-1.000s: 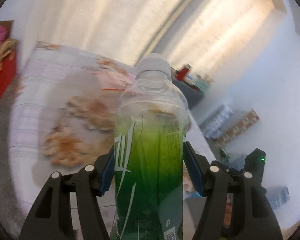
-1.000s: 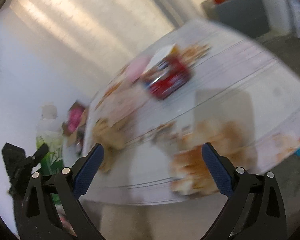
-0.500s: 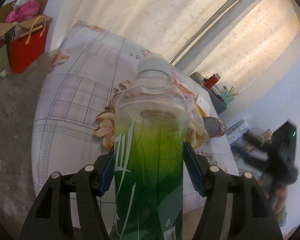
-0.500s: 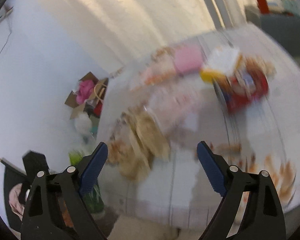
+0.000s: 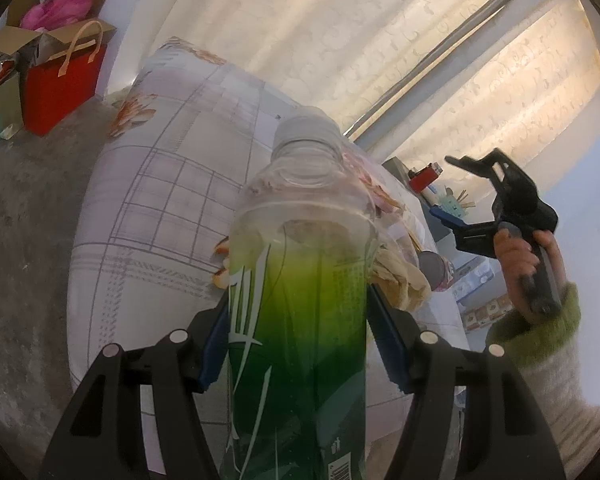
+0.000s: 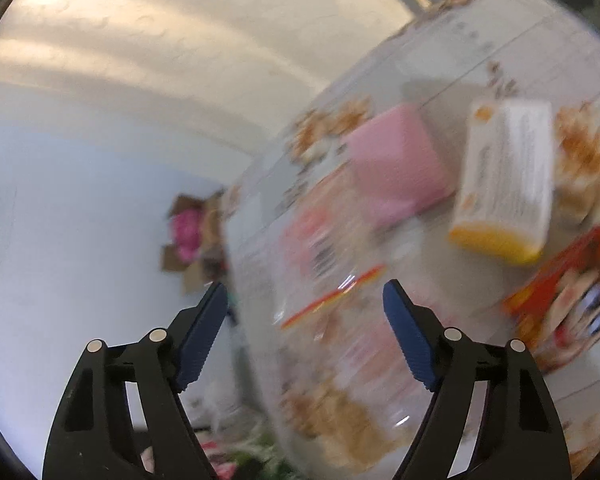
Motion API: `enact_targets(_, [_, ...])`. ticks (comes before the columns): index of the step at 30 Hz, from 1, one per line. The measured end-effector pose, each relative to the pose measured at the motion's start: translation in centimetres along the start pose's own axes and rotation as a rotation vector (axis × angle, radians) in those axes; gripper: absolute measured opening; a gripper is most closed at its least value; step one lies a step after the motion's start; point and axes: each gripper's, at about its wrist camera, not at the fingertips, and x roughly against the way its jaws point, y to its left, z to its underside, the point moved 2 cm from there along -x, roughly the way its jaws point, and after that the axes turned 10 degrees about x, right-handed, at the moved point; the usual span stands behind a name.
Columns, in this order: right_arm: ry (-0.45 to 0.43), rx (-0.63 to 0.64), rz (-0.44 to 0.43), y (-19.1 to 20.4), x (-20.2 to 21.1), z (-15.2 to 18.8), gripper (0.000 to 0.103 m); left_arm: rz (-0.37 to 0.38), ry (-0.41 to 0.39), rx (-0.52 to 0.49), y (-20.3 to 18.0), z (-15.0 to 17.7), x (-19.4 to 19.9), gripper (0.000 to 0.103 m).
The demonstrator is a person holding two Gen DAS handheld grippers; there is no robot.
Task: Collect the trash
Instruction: 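Grasp the white-and-yellow medicine box with the right tool while the left tool holds the bottle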
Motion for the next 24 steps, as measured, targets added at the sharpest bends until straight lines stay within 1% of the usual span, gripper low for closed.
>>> enact_targets(2, [-0.008,0.043,0.138,-0.7,0.5,-1.5,0.076,0.001,0.001,0.002,0.2,-0.1,0.0,0.062])
enact_targets(3, [-0.01,0.052,0.18,-1.0,0.6,-1.9,0.076,0.002,0.002,0.003,0.2,-0.1,0.0,0.062])
enact_targets(4, [-0.003,0.063,0.255,-1.6,0.7,-2.6,0.076,0.004,0.005,0.004,0.3,-0.2,-0.1,0.062])
enact_targets(7, [0.076,0.064,0.417,-3.7,-0.3,-4.4,0.078,0.013,0.01,0.007,0.3,-0.4,-0.3,0.062])
enact_targets(8, [0.103,0.064,0.451,-4.3,-0.8,-4.6,0.079,0.015,0.011,0.006,0.3,-0.4,-0.4,0.062])
enact_targets(9, [0.152,0.065,0.487,-5.1,-1.8,-5.0,0.079,0.017,0.012,0.006,0.3,-0.5,-0.6,0.062])
enact_targets(12, [0.229,0.037,0.553,-7.0,-3.6,-5.3,0.08,0.02,0.019,0.006,0.3,-0.7,-0.9,0.062])
enact_targets(16, [0.276,0.008,0.56,-8.6,-5.4,-5.3,0.08,0.021,0.027,0.01,0.3,-0.9,-1.3,0.062])
enact_targets(18, [0.279,0.013,0.575,-9.0,-5.9,-5.2,0.08,0.02,0.032,0.015,0.3,-1.1,-1.5,0.062])
enact_targets(20, [0.26,0.018,0.586,-9.3,-6.1,-5.3,0.079,0.02,0.034,0.018,0.4,-1.2,-1.6,0.062])
enact_targets(22, [0.242,0.016,0.582,-9.5,-6.2,-5.2,0.076,0.016,0.033,0.017,0.4,-1.3,-1.6,0.062])
enact_targets(24, [0.227,0.002,0.57,-9.9,-5.8,-4.9,0.076,0.013,0.032,0.015,0.4,-1.4,-1.6,0.062])
